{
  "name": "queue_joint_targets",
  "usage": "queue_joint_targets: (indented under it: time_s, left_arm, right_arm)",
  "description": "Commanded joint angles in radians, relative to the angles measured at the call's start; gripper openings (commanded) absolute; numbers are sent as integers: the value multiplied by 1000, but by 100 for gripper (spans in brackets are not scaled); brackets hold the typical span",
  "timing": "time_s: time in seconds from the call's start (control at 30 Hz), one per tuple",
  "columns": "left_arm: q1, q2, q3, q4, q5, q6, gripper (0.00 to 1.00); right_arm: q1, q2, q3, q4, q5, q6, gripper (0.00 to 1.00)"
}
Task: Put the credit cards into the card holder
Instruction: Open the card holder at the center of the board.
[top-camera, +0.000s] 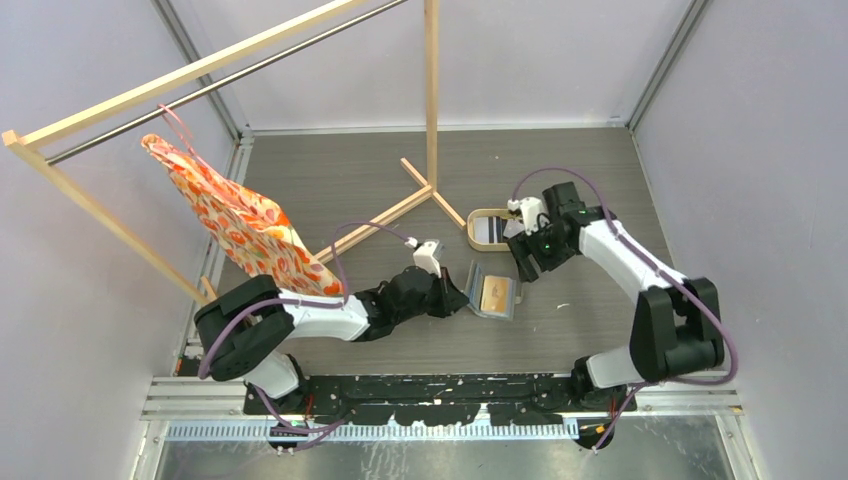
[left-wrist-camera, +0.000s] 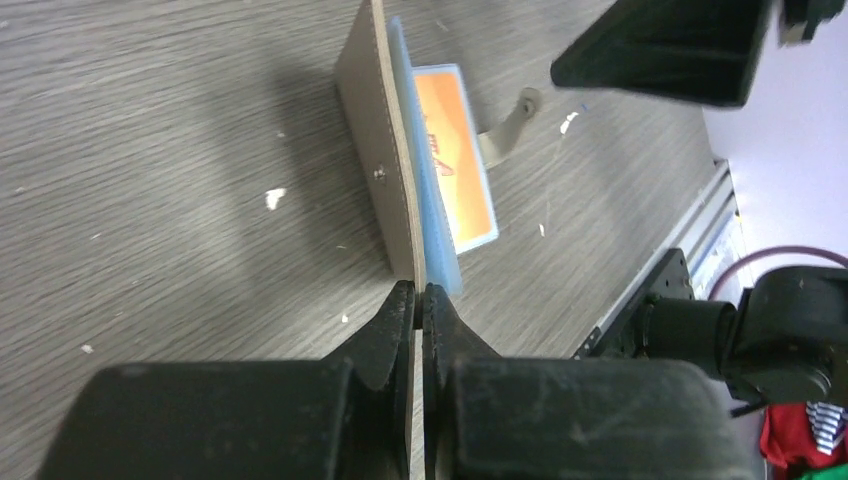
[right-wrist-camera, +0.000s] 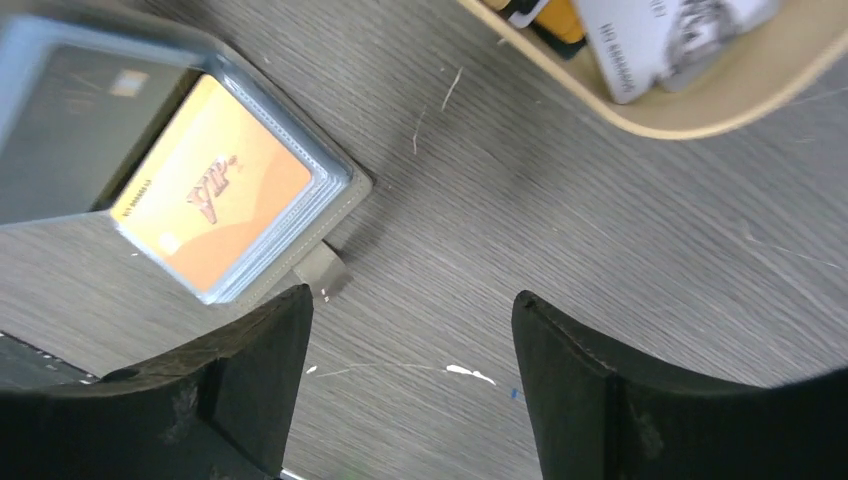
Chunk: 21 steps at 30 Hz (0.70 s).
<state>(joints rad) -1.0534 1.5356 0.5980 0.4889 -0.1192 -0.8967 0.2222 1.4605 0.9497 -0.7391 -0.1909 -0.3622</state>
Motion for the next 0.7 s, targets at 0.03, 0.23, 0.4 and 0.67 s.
queue_joint_targets:
  time_s: [0.03,0.23,0.4,0.67]
  left_arm:
    - [-27,-27,51,85,87,90,0]
    - [-66,60,124,88,115,93,0]
    - [-80,97,142,101,106,69,0]
    - [-79,53,63,9,-90,-32,0]
  right_arm:
    - [-87,-191,32,-6,-282,23,79]
    - [-99,-151,40,-18,-580,108,74]
    - [-99,-49,75,-61,-610,123,45]
    - [-98,-47,87,-111,-515,57,36]
